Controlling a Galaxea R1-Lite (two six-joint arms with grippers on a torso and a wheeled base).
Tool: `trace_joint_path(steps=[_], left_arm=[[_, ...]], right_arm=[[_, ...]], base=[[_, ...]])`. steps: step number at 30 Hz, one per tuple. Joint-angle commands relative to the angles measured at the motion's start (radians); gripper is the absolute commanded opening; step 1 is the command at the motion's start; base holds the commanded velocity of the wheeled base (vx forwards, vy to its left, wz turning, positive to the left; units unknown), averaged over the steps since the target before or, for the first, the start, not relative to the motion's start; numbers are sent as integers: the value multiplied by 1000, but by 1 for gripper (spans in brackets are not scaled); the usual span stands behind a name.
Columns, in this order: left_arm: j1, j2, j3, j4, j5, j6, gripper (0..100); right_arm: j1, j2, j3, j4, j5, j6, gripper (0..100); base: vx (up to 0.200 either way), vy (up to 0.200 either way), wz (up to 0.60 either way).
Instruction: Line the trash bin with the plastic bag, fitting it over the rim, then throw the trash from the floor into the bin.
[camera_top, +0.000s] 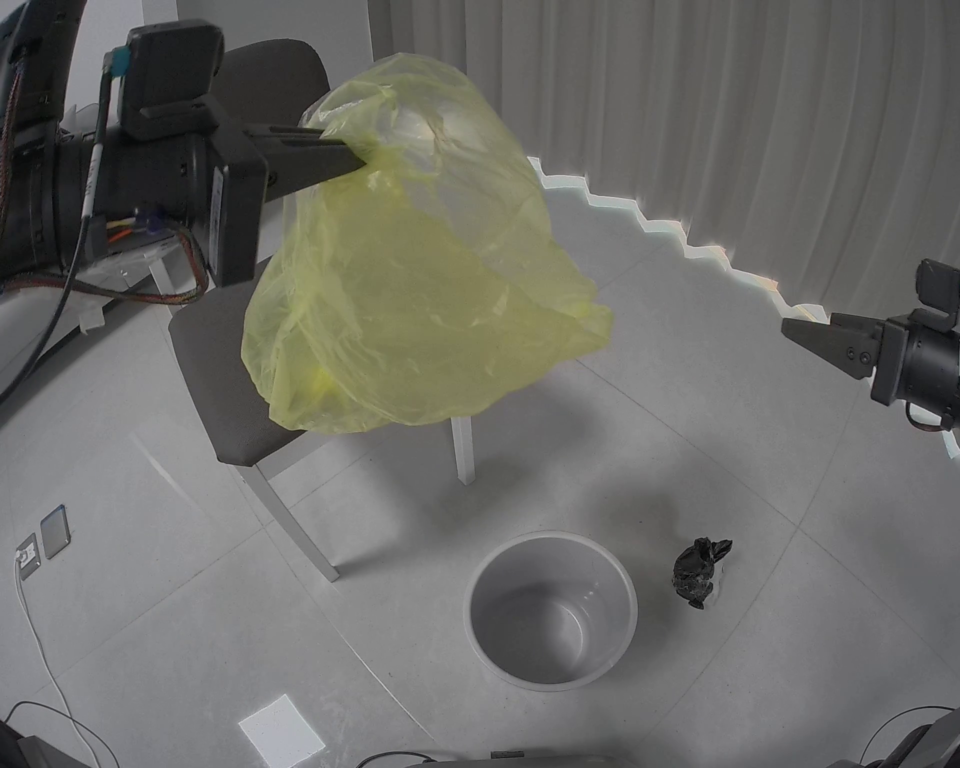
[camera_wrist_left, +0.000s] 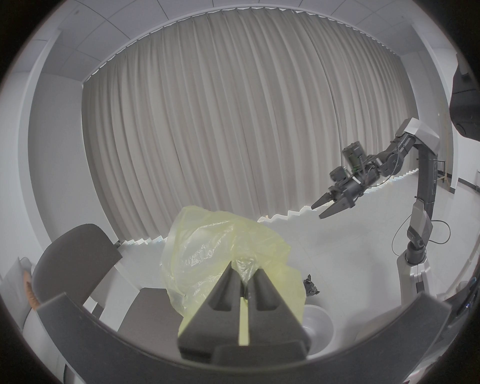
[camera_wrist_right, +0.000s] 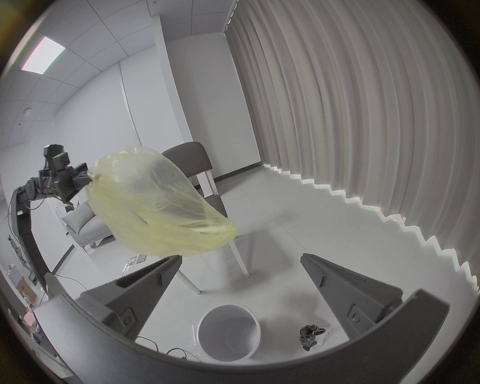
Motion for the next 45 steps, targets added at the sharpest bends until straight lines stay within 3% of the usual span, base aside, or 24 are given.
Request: trace_joint_path(steps=[1, 10, 14, 25, 26, 35, 41, 43, 45], left_arm=[[-30, -13, -7, -2, 6, 1, 0], [-42, -19, -32, -3, 6, 0, 0], [-59, -25, -35, -9, 4, -3, 0], [-76, -26, -41, -15, 4, -6, 0], [-76, -26, -41, -15, 4, -6, 0], [-80, -19, -41, -34, 1, -16, 0], [-109, 46, -76, -81, 41, -88, 0], [-114, 101, -86, -84, 247, -134, 0], [-129, 126, -78, -83, 388, -192, 0]], right_arm=[[9, 110, -25, -2, -2, 0, 100], [102, 168, 38, -14, -11, 52, 100], [128, 204, 34, -19, -50, 54, 100], [136, 225, 57, -66, -73, 68, 100], [139, 225, 62, -66, -73, 66, 0], [147, 227, 67, -66, -71, 72, 0], [138, 253, 97, -68, -76, 79, 0], [122, 259, 120, -69, -77, 79, 0], [110, 257, 131, -68, -77, 79, 0]], base=[[0, 0, 0], [0, 0, 0], [0, 0, 0], [0, 0, 0], [0, 0, 0], [0, 0, 0], [0, 0, 0], [0, 0, 0], [0, 0, 0]])
